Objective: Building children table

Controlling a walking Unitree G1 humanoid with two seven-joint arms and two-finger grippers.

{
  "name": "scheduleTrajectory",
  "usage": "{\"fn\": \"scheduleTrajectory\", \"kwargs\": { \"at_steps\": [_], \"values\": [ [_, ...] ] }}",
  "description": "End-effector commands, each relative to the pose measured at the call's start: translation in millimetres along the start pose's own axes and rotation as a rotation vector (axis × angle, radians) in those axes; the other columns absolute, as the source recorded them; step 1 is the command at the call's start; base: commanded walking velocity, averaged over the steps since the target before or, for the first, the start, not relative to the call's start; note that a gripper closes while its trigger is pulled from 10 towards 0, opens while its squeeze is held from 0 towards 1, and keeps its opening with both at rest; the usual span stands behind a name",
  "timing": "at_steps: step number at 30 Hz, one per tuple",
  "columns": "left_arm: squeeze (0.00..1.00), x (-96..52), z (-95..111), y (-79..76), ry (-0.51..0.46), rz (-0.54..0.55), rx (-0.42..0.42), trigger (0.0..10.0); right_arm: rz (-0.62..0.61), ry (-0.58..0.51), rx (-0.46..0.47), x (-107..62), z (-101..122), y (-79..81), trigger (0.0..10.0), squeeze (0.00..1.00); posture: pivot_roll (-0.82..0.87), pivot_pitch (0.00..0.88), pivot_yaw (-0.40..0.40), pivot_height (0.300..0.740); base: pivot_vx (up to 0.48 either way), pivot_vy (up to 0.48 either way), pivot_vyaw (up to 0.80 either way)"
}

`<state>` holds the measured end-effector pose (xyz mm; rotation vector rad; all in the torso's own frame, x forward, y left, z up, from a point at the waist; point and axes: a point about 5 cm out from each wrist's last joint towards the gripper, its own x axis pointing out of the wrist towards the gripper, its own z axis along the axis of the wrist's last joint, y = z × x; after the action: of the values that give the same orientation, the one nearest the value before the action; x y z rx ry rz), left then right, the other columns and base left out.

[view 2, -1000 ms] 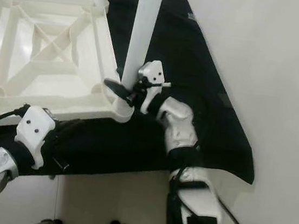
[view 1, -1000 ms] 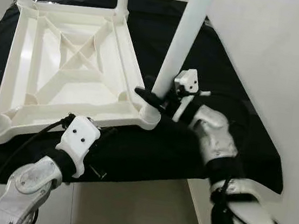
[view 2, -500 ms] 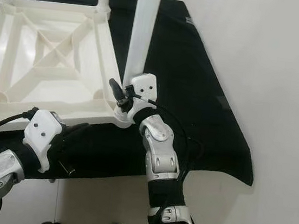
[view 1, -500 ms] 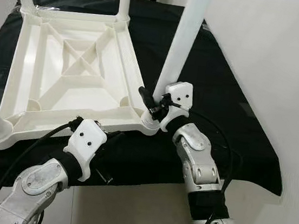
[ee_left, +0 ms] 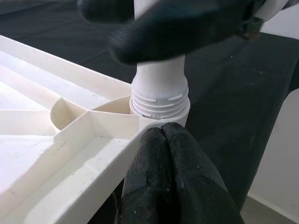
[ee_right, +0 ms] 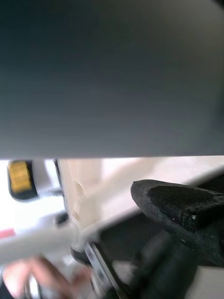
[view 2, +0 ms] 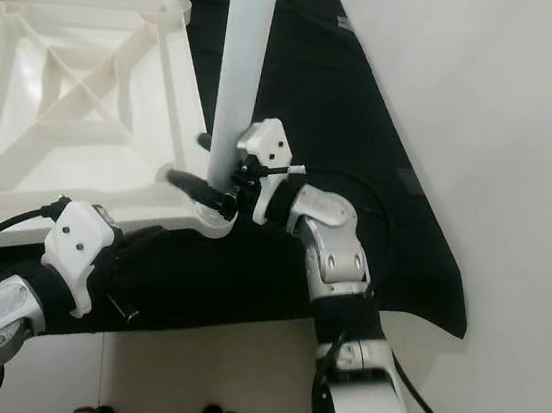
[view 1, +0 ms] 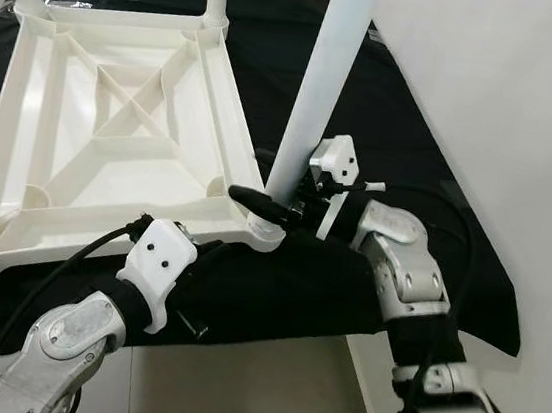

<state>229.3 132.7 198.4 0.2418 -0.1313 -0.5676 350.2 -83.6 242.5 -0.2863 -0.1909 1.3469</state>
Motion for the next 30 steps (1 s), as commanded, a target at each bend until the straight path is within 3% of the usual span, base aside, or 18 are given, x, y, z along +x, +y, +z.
{"fn": "scheduleTrajectory", "kwargs": {
  "at_steps": [1, 3, 4, 5, 7, 8, 21, 23, 26, 27, 28, 29, 30],
  "values": [
    [0.00, -1.6, -3, -2.8, 0.016, -0.006, 0.000, 10.0, 0.116, 0.053, 0.018, 2.8, -7, -0.1, 10.0, 0.00, 0.13, 0.229, -0.175, 0.740, 0.000, 0.000, 0.00],
    [0.00, -1.6, -3, -2.8, 0.016, -0.006, 0.000, 10.0, 0.116, 0.053, 0.018, 2.8, -7, -0.1, 10.0, 0.00, 0.13, 0.229, -0.175, 0.740, 0.000, 0.000, 0.00],
    [0.00, -2.3, -3, -2.4, 0.019, -0.005, 0.002, 10.0, 0.132, 0.057, 0.024, 4.1, -5, -3.7, 9.2, 0.00, 0.14, 0.227, -0.176, 0.740, 0.000, 0.000, 0.00],
    [0.00, -2.7, -4, -2.2, 0.022, -0.005, 0.004, 10.0, 0.151, 0.053, 0.037, 4.8, -3, -6.9, 4.5, 0.00, 0.14, 0.225, -0.176, 0.740, 0.000, 0.000, 0.00],
    [0.00, -3.0, -4, -2.1, 0.024, -0.005, 0.005, 10.0, 0.164, 0.049, 0.046, 5.1, -1, -8.7, 4.5, 0.00, 0.14, 0.225, -0.176, 0.740, 0.000, 0.000, 0.00],
    [0.00, -3.2, -4, -2.2, 0.025, -0.005, 0.006, 10.0, 0.175, 0.075, 0.038, 4.6, -2, -11.2, 0.0, 0.00, 0.15, 0.224, -0.175, 0.740, 0.000, 0.000, 0.00],
    [0.00, -2.5, -4, -4.6, 0.025, -0.013, 0.004, 10.0, 0.179, 0.134, 0.047, -7.9, -13, -18.4, 0.0, 0.00, 0.14, 0.227, -0.178, 0.740, 0.000, 0.000, 0.00],
    [0.00, -2.5, -3, -4.9, 0.022, -0.013, 0.004, 10.0, 0.015, 0.153, 0.056, -11.5, -30, -17.0, 0.0, 0.00, 0.11, 0.230, -0.193, 0.740, 0.000, 0.000, 0.00],
    [0.00, -2.9, -4, -4.8, 0.022, -0.013, 0.003, 10.0, -0.087, 0.166, 0.071, -12.6, -38, -16.0, 0.0, 0.00, 0.11, 0.231, -0.197, 0.740, 0.000, 0.000, 0.00],
    [0.00, -3.7, -3, -3.5, 0.021, -0.015, 0.001, 10.0, -0.561, 0.230, 0.178, -13.6, -69, -2.7, 0.0, 0.00, 0.09, 0.243, -0.191, 0.740, 0.000, 0.000, 0.00],
    [0.00, -3.8, -3, -2.8, 0.018, -0.016, -0.001, 10.0, -0.756, 0.279, 0.246, -20.6, -81, 11.9, 0.0, 0.00, 0.09, 0.243, -0.191, 0.740, 0.000, 0.000, 0.00],
    [0.00, -3.8, -3, -2.8, 0.018, -0.016, -0.001, 10.0, -0.756, 0.279, 0.246, -20.6, -81, 11.9, 0.0, 0.00, 0.09, 0.243, -0.191, 0.740, 0.000, 0.000, 0.00],
    [0.00, -4.0, -2, -1.6, 0.016, -0.016, -0.004, 10.0, -0.905, 0.331, 0.300, -32.1, -92, 37.1, 0.0, 0.00, 0.08, 0.241, -0.169, 0.740, 0.000, 0.000, 0.00]
  ]
}}
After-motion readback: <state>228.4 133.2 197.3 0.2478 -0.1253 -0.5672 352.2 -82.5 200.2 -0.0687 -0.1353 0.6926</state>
